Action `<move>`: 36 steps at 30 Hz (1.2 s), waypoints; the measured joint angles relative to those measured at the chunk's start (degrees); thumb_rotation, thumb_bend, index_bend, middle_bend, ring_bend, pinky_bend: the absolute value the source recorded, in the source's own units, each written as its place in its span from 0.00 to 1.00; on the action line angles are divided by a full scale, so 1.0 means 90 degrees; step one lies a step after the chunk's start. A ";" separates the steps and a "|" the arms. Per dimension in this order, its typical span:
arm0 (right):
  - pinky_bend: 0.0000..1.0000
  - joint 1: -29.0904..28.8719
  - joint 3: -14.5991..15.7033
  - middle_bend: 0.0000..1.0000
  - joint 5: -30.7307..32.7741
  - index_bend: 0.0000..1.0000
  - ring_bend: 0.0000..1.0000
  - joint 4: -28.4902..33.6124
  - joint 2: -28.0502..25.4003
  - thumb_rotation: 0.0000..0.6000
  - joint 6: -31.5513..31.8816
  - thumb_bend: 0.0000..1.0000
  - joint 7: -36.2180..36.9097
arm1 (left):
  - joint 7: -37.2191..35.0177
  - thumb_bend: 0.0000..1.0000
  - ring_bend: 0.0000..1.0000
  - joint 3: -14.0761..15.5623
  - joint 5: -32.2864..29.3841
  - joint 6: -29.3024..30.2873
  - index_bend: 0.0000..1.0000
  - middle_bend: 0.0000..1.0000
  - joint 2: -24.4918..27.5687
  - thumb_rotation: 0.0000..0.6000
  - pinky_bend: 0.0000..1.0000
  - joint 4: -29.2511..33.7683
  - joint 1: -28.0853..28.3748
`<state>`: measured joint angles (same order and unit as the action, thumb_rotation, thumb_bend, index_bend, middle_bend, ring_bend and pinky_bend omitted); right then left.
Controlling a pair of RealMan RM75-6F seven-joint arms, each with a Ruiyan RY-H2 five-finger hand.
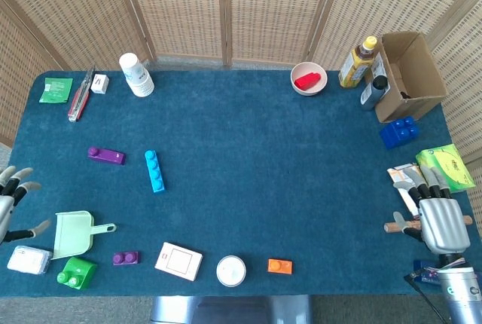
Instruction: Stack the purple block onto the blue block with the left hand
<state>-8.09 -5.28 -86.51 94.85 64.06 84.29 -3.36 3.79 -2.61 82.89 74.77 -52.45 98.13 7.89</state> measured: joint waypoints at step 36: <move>0.08 0.0107 -0.0273 0.18 0.0543 0.31 0.00 0.0448 -0.0109 1.00 0.0175 0.29 -0.0721 | -0.1724 0.32 0.00 -0.0083 0.0343 -0.2757 0.25 0.05 -0.1989 1.00 0.00 -0.4177 0.2620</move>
<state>-7.13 -7.74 -81.62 98.88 63.08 85.86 -9.85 -11.73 -3.35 85.98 49.95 -70.36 60.54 31.47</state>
